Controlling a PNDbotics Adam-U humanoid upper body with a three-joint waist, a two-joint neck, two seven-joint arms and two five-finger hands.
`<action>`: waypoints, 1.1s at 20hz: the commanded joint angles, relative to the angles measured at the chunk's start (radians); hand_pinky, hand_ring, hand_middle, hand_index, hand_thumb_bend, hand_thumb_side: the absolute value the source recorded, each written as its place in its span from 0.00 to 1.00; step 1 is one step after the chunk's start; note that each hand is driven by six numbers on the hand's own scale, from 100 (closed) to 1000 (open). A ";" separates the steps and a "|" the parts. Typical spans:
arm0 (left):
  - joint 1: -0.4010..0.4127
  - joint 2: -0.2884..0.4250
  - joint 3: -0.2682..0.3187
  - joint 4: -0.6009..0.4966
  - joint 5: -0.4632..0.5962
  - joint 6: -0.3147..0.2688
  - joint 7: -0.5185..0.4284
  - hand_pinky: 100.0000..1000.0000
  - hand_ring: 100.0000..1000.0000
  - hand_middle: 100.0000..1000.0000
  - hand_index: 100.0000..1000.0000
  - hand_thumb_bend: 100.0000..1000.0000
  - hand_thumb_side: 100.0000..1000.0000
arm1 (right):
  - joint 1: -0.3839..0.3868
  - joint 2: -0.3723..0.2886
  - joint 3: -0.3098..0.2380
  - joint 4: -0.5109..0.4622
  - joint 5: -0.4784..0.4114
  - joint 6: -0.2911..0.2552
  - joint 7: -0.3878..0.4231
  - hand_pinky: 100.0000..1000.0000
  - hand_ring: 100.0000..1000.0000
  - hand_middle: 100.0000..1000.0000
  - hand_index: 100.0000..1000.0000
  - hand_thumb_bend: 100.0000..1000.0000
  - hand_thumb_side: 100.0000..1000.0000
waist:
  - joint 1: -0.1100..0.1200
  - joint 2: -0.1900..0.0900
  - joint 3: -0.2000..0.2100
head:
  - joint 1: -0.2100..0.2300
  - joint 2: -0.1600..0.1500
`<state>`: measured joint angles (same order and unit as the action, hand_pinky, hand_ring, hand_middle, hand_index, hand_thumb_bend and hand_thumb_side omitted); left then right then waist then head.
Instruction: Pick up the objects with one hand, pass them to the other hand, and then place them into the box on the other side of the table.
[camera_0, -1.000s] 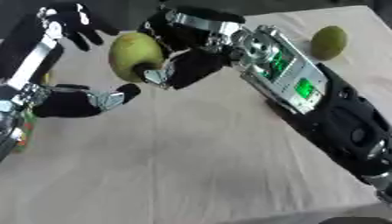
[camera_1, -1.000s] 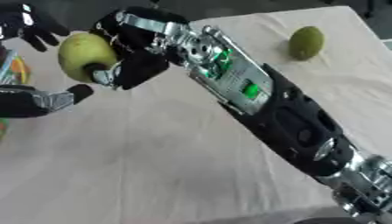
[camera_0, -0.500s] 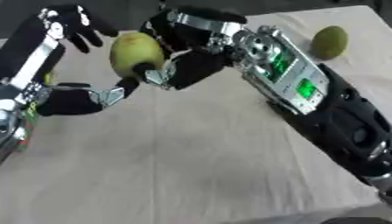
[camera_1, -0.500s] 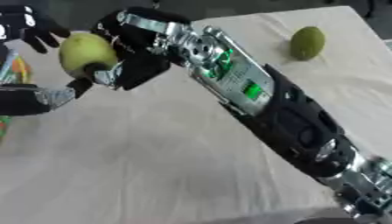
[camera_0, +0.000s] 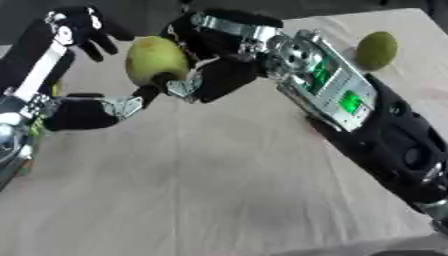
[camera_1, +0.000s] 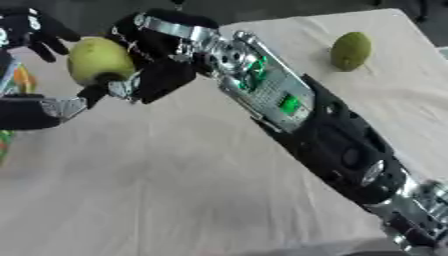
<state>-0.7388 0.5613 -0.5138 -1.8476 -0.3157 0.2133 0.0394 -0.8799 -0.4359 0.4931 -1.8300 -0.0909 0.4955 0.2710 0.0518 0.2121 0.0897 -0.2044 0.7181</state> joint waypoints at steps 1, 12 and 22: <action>-0.021 0.001 0.024 -0.005 0.019 -0.012 -0.005 0.52 0.57 0.62 0.70 0.48 0.16 | -0.016 -0.006 -0.011 -0.026 -0.014 -0.004 0.009 0.68 0.51 0.45 0.59 0.07 0.00 | -0.001 -0.014 0.001 | 0.000 -0.012; -0.025 -0.002 0.017 -0.009 0.113 -0.125 -0.034 0.46 0.51 0.54 0.61 0.29 0.18 | -0.017 -0.004 -0.011 -0.024 -0.014 -0.005 0.012 0.67 0.51 0.45 0.59 0.08 0.00 | -0.001 -0.014 0.001 | -0.005 -0.011; -0.029 -0.012 0.021 -0.002 0.132 -0.153 -0.032 0.42 0.46 0.48 0.53 0.21 0.20 | -0.016 -0.004 -0.010 -0.025 -0.012 -0.004 0.016 0.67 0.52 0.46 0.59 0.09 0.00 | -0.002 -0.014 0.000 | -0.006 -0.010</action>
<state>-0.7397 0.5527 -0.5087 -1.8353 -0.1925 0.0674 -0.0007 -0.8803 -0.4358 0.4816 -1.8421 -0.1017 0.4920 0.2832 0.0514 0.2121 0.0896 -0.2073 0.7179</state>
